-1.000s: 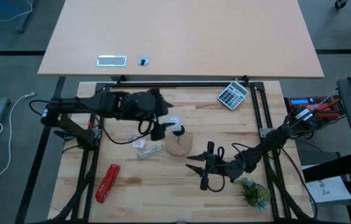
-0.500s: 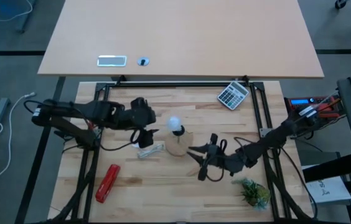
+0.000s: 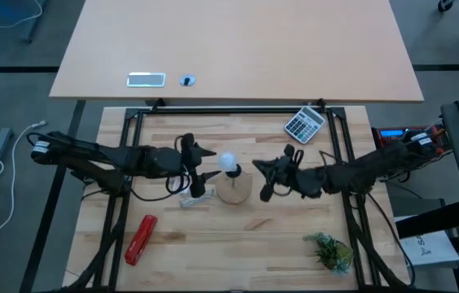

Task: Screw lightbulb
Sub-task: Insert the lightbulb into the brown lamp

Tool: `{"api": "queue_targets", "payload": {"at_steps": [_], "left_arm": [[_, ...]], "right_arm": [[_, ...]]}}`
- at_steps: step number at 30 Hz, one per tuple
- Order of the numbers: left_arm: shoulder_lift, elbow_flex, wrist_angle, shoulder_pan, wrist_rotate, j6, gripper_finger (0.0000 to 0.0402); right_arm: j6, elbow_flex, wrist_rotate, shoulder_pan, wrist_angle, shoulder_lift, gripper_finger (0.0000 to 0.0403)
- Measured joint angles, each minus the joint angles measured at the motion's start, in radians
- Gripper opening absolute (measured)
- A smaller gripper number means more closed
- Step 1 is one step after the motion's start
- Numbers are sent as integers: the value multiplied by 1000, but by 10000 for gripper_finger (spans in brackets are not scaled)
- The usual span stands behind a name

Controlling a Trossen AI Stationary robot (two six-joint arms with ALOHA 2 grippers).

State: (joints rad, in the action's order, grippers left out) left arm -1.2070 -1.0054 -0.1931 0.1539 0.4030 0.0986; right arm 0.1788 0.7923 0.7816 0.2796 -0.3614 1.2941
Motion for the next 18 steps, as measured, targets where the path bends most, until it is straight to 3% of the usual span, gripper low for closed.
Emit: {"api": "queue_targets", "payload": {"at_steps": [9,18], "left_arm": [[-42,-7,61,0,6,-11,274],[-96,-54,59,1,6,-41,275]], "right_arm": [[-37,79,-207,-138,-2,45,1],[-65,245,-246,-143,118,167,0]]}}
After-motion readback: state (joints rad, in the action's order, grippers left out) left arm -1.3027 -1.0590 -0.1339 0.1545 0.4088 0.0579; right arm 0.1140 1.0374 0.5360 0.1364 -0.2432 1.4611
